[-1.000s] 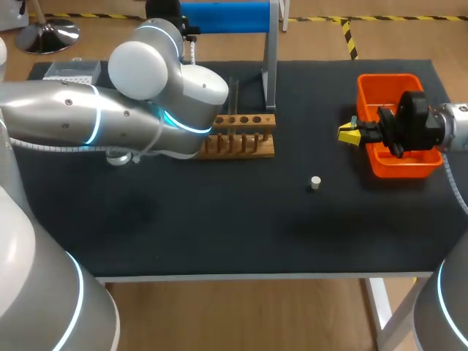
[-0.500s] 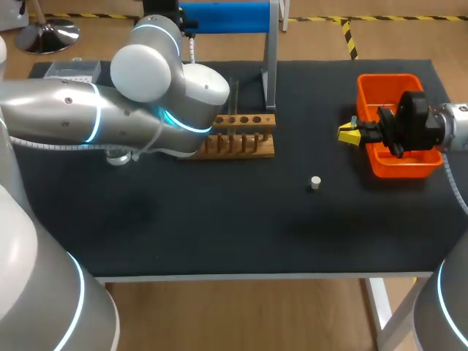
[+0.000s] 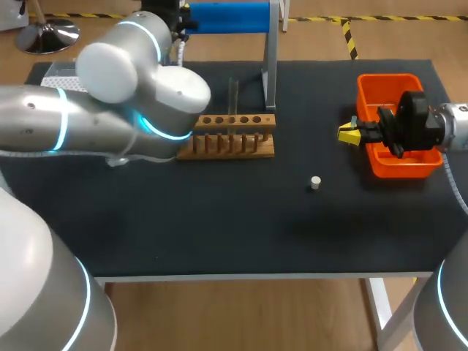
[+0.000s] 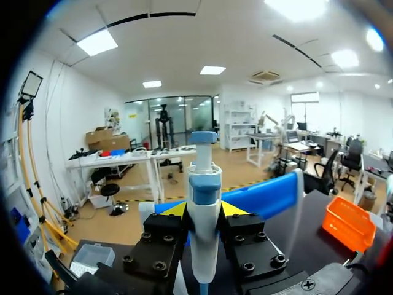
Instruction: Invert the test tube, pick up the pipette, mount the tip to pipette, aspirate from beaker and dispense into the tube, eject the tip, return the pipette, and cap with the stopper.
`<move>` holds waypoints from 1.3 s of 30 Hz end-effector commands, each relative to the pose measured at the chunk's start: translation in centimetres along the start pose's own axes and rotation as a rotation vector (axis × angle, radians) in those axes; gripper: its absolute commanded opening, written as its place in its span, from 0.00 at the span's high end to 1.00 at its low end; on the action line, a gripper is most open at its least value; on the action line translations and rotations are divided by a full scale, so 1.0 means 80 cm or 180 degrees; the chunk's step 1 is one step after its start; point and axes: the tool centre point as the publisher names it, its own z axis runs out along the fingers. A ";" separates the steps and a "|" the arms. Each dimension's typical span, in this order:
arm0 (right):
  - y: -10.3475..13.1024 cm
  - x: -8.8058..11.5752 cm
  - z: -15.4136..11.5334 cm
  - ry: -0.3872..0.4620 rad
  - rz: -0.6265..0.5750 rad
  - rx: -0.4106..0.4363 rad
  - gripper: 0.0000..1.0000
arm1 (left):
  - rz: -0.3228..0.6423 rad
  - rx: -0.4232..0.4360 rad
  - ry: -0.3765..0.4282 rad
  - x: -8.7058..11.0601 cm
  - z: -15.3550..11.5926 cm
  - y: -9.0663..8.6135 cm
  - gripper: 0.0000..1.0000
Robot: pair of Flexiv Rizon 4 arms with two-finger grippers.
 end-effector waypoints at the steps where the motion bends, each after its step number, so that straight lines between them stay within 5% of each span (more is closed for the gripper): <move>1: 0.001 0.001 0.000 -0.0005 -0.0001 0.0007 1.00 | 0.0097 -0.0173 0.1174 -0.010 -0.070 -0.018 1.00; 5: 0.001 0.001 0.000 -0.0005 -0.0001 0.0007 1.00 | 0.0199 0.0028 0.1989 0.001 -0.111 -0.029 1.00; 21: 0.001 0.001 0.000 -0.0005 -0.0001 0.0007 1.00 | 0.0199 0.0028 0.1989 0.001 -0.111 -0.029 1.00; 24: 0.001 0.001 0.000 -0.0005 -0.0001 0.0007 1.00 | 0.0389 0.0181 0.2359 0.011 -0.127 -0.030 1.00; 39: 0.001 0.001 0.000 -0.0005 -0.0001 0.0007 1.00 | 0.0650 0.0490 0.3370 0.070 -0.211 -0.066 1.00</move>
